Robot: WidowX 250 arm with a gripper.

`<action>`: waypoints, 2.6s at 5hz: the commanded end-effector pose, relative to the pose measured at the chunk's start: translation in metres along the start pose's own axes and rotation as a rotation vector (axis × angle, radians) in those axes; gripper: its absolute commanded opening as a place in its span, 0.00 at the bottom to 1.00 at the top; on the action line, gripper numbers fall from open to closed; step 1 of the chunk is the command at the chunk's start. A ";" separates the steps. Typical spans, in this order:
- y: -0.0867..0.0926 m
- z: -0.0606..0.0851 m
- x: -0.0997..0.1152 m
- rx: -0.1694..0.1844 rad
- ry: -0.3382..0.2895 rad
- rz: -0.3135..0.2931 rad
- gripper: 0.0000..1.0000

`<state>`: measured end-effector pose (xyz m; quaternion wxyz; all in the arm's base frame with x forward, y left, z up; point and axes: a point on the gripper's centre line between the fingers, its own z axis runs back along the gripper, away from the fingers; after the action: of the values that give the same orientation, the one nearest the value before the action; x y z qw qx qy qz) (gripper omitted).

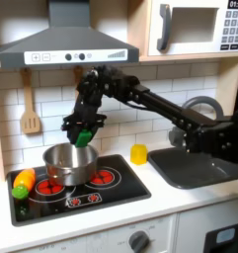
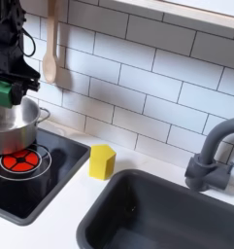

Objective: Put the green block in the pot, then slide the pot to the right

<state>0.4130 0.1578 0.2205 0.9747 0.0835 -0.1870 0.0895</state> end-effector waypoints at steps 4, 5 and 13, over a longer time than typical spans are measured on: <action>0.000 -0.007 0.005 -0.012 0.011 -0.044 1.00; 0.004 -0.010 0.004 -0.005 0.020 -0.039 1.00; -0.011 -0.039 -0.035 -0.043 0.176 -0.065 1.00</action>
<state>0.3960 0.1531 0.1631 0.9919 0.0577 -0.0918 0.0663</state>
